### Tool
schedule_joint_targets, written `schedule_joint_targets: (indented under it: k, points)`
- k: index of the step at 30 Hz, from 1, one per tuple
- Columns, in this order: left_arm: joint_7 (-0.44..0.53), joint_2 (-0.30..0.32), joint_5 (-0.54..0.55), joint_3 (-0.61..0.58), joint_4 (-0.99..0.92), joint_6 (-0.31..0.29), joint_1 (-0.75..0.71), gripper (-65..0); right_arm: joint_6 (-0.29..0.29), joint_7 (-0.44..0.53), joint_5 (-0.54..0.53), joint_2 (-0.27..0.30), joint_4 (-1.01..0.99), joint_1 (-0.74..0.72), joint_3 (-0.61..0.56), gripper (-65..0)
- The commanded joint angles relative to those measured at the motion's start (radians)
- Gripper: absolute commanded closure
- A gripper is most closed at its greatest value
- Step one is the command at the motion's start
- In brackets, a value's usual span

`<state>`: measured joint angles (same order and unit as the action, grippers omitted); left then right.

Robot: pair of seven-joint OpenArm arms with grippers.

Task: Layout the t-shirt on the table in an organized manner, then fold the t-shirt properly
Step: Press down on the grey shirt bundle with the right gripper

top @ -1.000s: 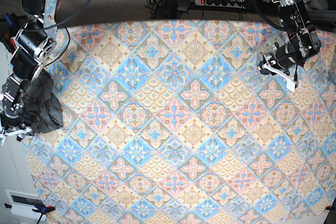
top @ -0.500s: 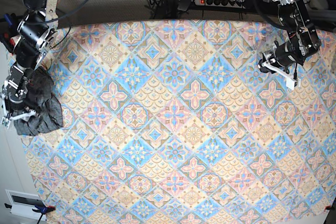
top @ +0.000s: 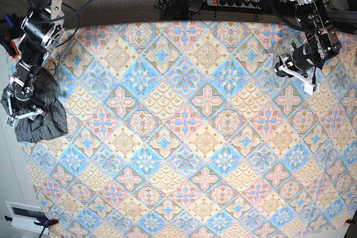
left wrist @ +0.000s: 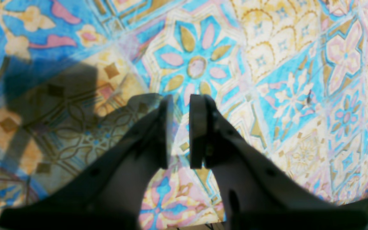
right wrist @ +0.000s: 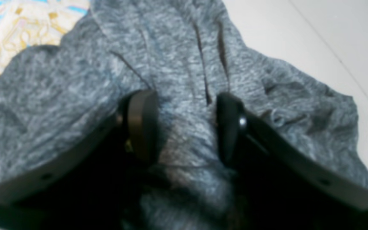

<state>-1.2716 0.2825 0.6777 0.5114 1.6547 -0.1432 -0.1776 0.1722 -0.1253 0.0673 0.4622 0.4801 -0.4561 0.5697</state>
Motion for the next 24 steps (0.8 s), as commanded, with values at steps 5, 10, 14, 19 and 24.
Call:
schedule_joint_targets:
  k: [5, 10, 14, 19, 24]
  points:
    - [0.010, 0.013, 0.010, 0.005, 0.017, -0.003, 0.006, -9.1, -0.003, -0.126, 0.018, -0.019, 0.144, 0.084, 0.006, -28.9]
    - [0.010, 0.013, 0.010, 0.000, 0.017, -0.003, 0.006, -9.1, -0.007, -0.185, 0.016, -0.041, 0.269, 0.171, 0.008, -28.9]
    - [0.010, 0.011, 0.010, -0.001, 0.017, -0.003, 0.006, -9.1, -0.007, -0.216, 0.016, -0.070, 0.329, 0.213, 0.043, -28.9]
    - [0.010, 0.010, 0.010, -0.001, 0.017, -0.003, 0.006, -9.1, -0.009, -0.270, 0.018, -0.148, 0.429, 0.256, 0.089, -28.9]
    - [0.010, 0.010, 0.010, -0.001, 0.017, -0.003, 0.006, -9.1, -0.012, -0.319, 0.021, -0.228, 0.553, 0.288, 0.091, -28.9]
